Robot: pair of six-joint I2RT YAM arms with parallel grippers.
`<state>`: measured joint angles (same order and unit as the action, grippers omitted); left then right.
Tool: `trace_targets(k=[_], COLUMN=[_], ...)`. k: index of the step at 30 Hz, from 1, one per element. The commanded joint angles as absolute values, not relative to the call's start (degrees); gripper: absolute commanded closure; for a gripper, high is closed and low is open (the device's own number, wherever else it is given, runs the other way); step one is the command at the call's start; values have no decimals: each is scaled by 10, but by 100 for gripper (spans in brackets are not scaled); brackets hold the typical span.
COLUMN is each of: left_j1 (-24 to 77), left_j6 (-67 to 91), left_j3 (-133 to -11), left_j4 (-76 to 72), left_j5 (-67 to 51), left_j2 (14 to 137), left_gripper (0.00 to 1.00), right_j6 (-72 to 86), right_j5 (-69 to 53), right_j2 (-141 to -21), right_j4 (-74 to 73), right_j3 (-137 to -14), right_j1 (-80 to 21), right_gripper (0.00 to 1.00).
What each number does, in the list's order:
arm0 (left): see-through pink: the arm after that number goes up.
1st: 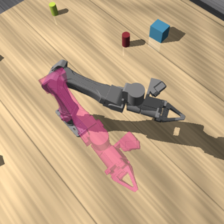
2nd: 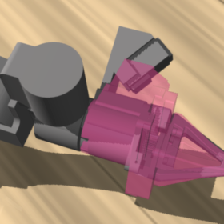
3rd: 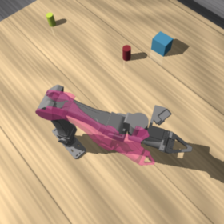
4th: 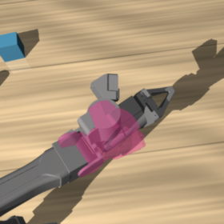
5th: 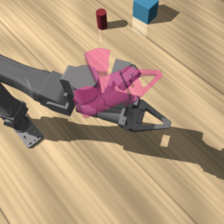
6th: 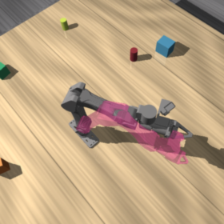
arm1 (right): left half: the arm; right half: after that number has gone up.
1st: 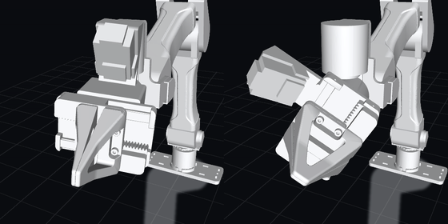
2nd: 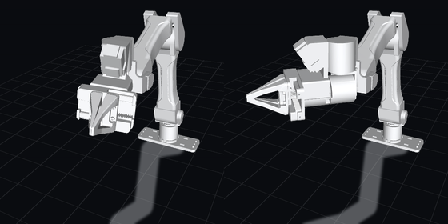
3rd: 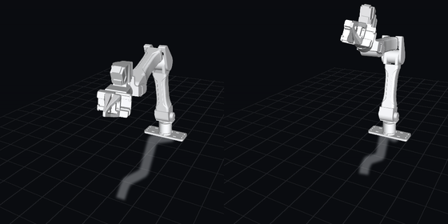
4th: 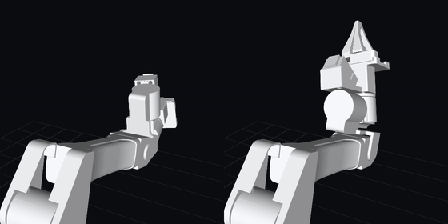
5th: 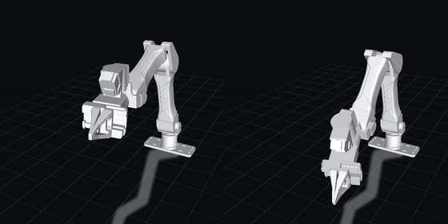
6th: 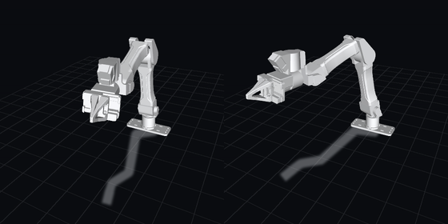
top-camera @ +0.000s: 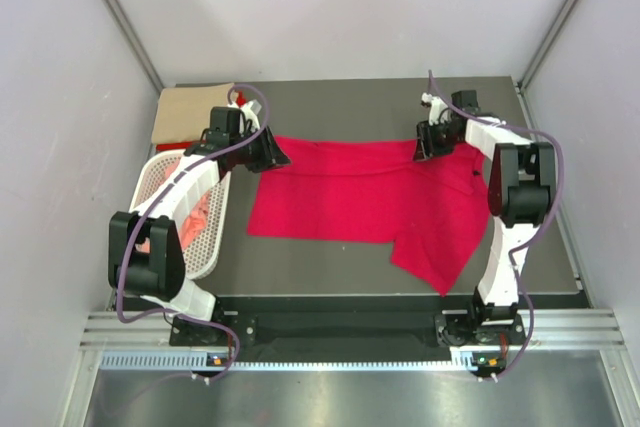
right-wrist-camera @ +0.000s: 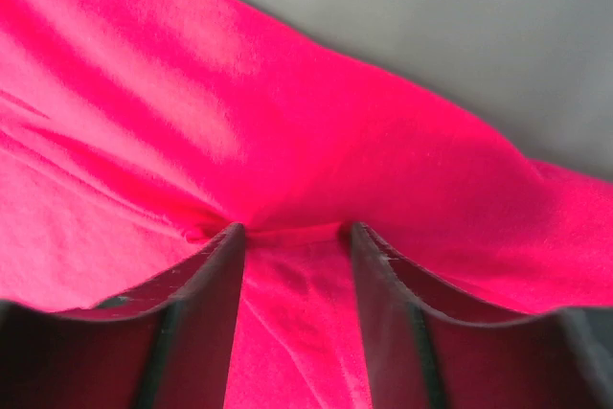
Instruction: Fold and stack the t-shirts
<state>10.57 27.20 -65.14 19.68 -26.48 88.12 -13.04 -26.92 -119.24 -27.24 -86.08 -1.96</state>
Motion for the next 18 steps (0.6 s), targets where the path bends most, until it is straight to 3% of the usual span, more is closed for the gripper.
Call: trace_targets(k=[1, 3, 8, 12, 18], left_j1=[107, 107, 109, 109, 112], left_j6=[273, 273, 277, 281, 284], left_j3=[-654, -653, -649, -655, -653], left_j4=[166, 166, 162, 162, 161], left_j5=[-284, -284, -280, -289, -292], left_j2=[868, 864, 862, 866, 860], left_gripper=[64, 64, 64, 64, 64], right_j6=[-135, -130, -86, -66, -29], right_j5=[-287, -287, -245, -202, -138], right_j2=[-1200, -1188, -1134, -1094, -1042], right_j4=[-261, -261, -251, -243, -259], right_j3=[-882, -880, -847, -804, -743], right_j1=[-18, -19, -30, -58, -90], right_gripper=[55, 64, 73, 92, 100])
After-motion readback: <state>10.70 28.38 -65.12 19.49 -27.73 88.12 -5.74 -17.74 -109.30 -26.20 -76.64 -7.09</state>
